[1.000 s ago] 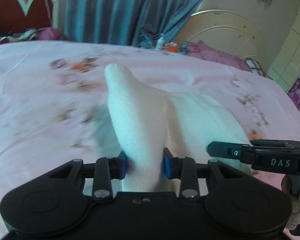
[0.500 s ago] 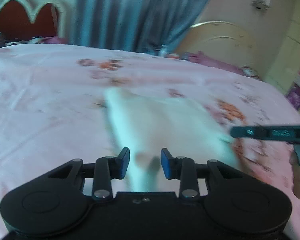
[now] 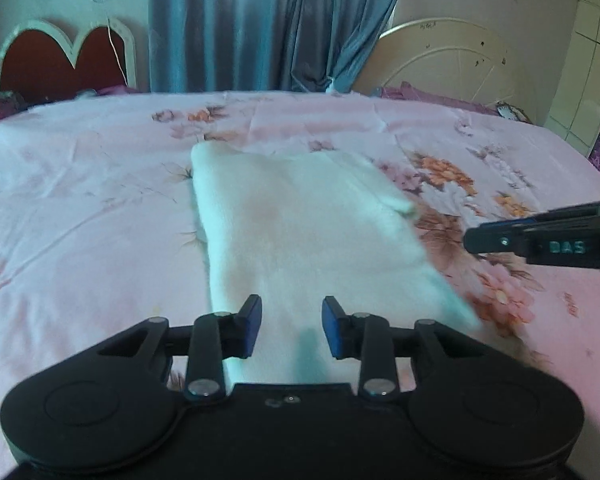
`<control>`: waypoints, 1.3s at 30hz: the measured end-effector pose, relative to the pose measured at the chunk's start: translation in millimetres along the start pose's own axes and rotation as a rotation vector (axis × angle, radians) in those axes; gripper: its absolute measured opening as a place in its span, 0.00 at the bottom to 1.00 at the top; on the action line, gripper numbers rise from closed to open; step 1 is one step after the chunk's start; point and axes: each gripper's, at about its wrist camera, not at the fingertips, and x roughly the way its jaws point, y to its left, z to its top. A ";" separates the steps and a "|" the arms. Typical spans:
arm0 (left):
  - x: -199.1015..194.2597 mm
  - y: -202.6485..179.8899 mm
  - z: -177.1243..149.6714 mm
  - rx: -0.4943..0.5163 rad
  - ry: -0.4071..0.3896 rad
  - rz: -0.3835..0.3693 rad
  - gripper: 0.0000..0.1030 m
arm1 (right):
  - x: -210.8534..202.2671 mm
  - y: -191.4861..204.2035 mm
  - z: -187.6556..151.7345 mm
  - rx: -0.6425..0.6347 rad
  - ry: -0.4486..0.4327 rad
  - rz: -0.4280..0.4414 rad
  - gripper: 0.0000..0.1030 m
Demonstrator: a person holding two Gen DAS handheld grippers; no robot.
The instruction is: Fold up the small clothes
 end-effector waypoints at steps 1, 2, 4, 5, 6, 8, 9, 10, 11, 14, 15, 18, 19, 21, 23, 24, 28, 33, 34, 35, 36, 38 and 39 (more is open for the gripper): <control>-11.8 -5.2 -3.0 0.002 -0.016 0.014 0.31 | -12.2 3.8 -3.6 0.004 -0.007 -0.008 0.15; -21.5 -11.4 -5.7 0.009 -0.031 0.026 0.37 | -26.8 5.0 -11.0 0.010 -0.024 -0.018 0.15; -42.9 -22.8 -13.4 0.010 -0.069 0.056 0.67 | -49.2 7.7 -20.2 0.030 -0.035 -0.026 0.17; -55.1 -28.7 -19.4 -0.005 -0.106 0.086 0.99 | -60.1 7.3 -26.6 0.045 -0.047 -0.030 0.49; -65.4 -34.5 -24.2 -0.014 -0.149 0.115 0.97 | -72.0 7.5 -33.2 0.058 -0.074 -0.051 1.00; -80.7 -44.7 -31.7 -0.004 -0.160 0.127 1.00 | -91.5 9.2 -44.7 0.038 -0.125 -0.077 1.00; -87.9 -50.0 -34.9 -0.004 -0.150 0.123 1.00 | -97.7 9.5 -49.6 0.033 -0.113 -0.084 1.00; -94.9 -54.3 -37.9 -0.007 -0.151 0.126 1.00 | -103.6 9.2 -53.4 0.036 -0.106 -0.086 1.00; -102.8 -58.6 -41.2 -0.005 -0.156 0.126 1.00 | -110.8 10.0 -57.5 0.039 -0.105 -0.086 1.00; -125.2 -69.2 -47.9 -0.010 -0.155 0.146 1.00 | -132.5 15.6 -67.7 0.025 -0.114 -0.108 1.00; -132.7 -71.0 -49.8 -0.022 -0.155 0.141 1.00 | -140.0 17.3 -70.5 0.025 -0.114 -0.106 1.00; -151.1 -78.7 -55.8 -0.023 -0.185 0.153 1.00 | -163.0 21.2 -78.3 0.033 -0.134 -0.093 1.00; -155.7 -80.9 -56.8 -0.021 -0.191 0.154 1.00 | -168.4 23.8 -80.0 0.030 -0.143 -0.095 1.00; -163.4 -83.5 -58.4 -0.029 -0.201 0.147 1.00 | -182.5 27.5 -84.0 0.027 -0.158 -0.090 1.00; -171.0 -86.2 -59.3 -0.031 -0.214 0.139 1.00 | -190.3 30.6 -84.9 0.019 -0.171 -0.090 1.00; -175.2 -88.1 -60.6 -0.029 -0.224 0.145 1.00 | -193.6 31.7 -85.2 0.016 -0.178 -0.095 1.00; -182.8 -92.3 -61.6 -0.031 -0.240 0.149 0.99 | -202.2 33.1 -86.2 0.009 -0.188 -0.101 1.00; -189.9 -93.3 -62.9 -0.031 -0.251 0.150 0.99 | -208.8 32.8 -86.1 0.008 -0.195 -0.107 1.00; -190.8 -93.2 -62.9 -0.031 -0.253 0.152 0.99 | -210.0 32.6 -86.5 0.006 -0.196 -0.106 1.00; -191.4 -93.0 -62.5 -0.030 -0.254 0.152 0.99 | -210.9 33.6 -86.2 0.005 -0.196 -0.105 1.00; -191.9 -92.8 -62.3 -0.030 -0.255 0.152 0.99 | -210.8 33.2 -86.4 0.005 -0.198 -0.107 1.00; -192.8 -93.0 -61.7 -0.031 -0.259 0.153 0.99 | -211.5 33.5 -86.0 0.001 -0.200 -0.106 1.00; -193.3 -93.2 -61.0 -0.030 -0.261 0.152 0.99 | -212.1 33.7 -85.7 -0.001 -0.201 -0.106 1.00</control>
